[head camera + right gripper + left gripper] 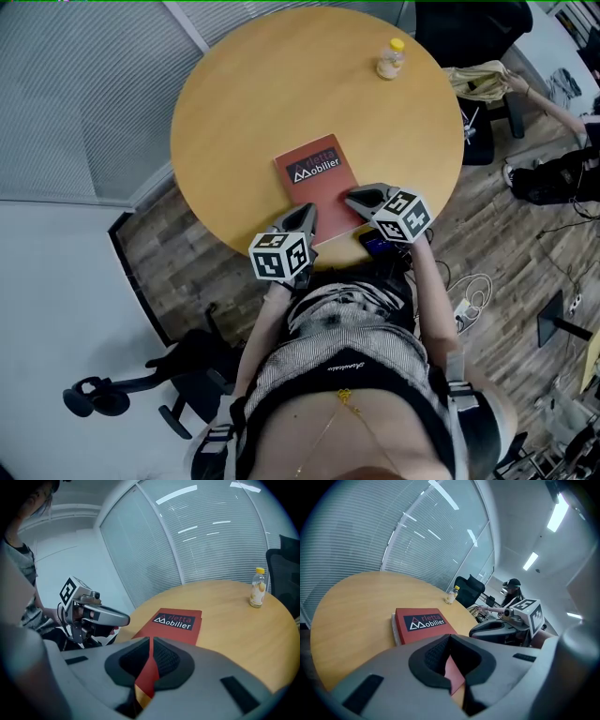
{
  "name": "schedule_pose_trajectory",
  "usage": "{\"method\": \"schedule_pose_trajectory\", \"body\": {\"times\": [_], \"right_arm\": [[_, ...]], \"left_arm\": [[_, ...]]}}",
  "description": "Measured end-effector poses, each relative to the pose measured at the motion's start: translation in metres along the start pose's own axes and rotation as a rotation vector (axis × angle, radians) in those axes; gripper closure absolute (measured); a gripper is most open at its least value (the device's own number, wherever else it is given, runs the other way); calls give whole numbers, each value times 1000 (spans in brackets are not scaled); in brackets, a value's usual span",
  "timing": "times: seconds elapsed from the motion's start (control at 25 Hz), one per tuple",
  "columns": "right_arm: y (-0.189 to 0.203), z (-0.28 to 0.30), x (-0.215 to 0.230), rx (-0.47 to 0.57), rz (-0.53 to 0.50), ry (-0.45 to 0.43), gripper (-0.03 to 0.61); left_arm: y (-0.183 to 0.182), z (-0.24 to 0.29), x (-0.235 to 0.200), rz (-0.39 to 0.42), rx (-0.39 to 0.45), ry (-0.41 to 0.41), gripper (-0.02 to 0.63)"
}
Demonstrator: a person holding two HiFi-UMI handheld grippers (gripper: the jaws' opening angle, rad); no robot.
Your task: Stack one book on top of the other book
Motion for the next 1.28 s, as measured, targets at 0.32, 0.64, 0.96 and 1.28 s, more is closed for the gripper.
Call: {"method": "schedule_pose_trajectory", "body": {"times": [0.32,0.64,0.96,1.28], "right_arm": [[3,1,-1,-13,-12,-8,538],[5,-4,0,-22,-32,6,538],[-11,-16,-14,136,-83,-74,538],[-27,-31,-23,284,-110,-91,540]], "left_arm": [[-1,2,-3,0,-3,1,592],[-5,4,4,48,-1,30,592],[-10,3,12,77,27,78,592],[-21,-5,24,132,92,94,592]]}}
Point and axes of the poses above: the fingertips, and each gripper's own axes: z forward along the fingers, x to its right, y out of its underside, the point moved 4 cm from there along -z, backward along the fingers, and after that the axes turned 6 degrees about y, right-handed, at the moved point
